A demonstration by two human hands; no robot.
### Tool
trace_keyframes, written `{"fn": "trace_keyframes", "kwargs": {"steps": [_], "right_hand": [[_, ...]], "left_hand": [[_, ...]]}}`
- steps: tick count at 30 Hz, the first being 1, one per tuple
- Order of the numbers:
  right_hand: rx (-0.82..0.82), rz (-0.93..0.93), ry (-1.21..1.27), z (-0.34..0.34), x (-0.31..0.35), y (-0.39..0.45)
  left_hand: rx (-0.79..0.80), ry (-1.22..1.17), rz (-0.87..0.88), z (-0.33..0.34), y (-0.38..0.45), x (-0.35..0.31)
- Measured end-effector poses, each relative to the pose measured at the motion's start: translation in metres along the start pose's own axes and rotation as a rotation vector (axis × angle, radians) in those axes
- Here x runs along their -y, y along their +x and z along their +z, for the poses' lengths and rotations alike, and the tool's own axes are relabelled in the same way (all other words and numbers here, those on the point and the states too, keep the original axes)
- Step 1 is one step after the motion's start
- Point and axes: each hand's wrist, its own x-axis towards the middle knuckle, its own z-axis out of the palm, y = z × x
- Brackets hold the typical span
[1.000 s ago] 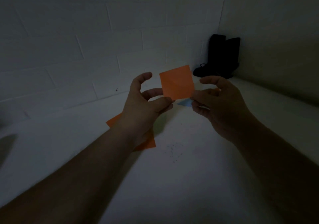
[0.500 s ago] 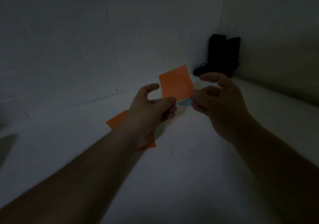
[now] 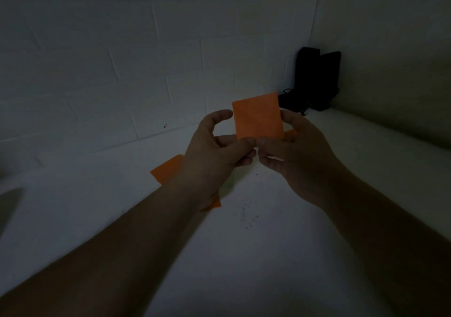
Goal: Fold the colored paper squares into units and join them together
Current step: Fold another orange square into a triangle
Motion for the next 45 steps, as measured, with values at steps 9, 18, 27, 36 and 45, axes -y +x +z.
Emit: {"fn": "trace_keyframes", "kwargs": {"steps": [9,18,27,36,45], "right_hand": [[0.063,-0.036,-0.101,-0.005,0.000,0.002],[0.025,-0.032,-0.127,-0.007,0.002,0.003],[-0.017,-0.010,-0.072,-0.009,0.001,0.006],[-0.009,-0.024,-0.083,-0.016,0.001,0.007],[0.032,-0.052,-0.088,-0.012,0.001,0.006]], "left_hand": [[-0.012,0.084,0.068,0.001,-0.002,0.000],[-0.030,0.116,0.071,-0.002,0.002,0.001],[-0.030,0.093,0.070,-0.005,0.004,0.003],[-0.045,0.114,0.073,-0.008,0.007,0.004],[-0.022,-0.008,0.047,0.000,0.002,0.002]]}}
